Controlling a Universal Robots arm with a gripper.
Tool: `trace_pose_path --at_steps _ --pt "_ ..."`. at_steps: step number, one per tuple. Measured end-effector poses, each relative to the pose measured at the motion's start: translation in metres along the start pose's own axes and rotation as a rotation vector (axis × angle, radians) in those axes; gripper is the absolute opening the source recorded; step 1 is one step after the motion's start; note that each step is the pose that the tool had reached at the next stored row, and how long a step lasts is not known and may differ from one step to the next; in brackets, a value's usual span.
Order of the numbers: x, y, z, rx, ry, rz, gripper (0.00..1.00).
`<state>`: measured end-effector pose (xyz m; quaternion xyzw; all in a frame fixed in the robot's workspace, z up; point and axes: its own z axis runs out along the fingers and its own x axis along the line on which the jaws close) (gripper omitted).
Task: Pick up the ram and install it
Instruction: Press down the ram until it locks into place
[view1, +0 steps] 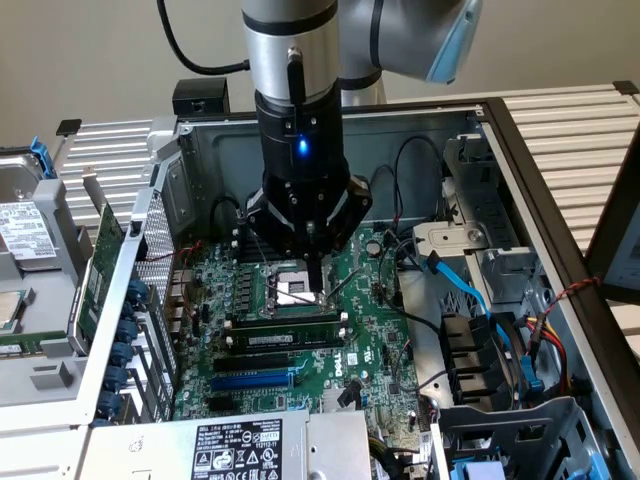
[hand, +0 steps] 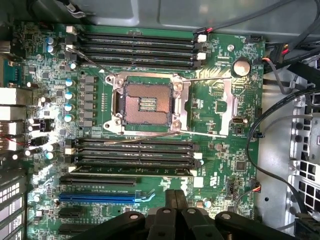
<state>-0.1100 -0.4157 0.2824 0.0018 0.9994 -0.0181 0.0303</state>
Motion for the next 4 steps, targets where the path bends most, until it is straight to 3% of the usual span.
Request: trace_pose_path --at_steps 4 --pt "0.0 0.0 0.0 0.0 0.0 0.0 0.11"
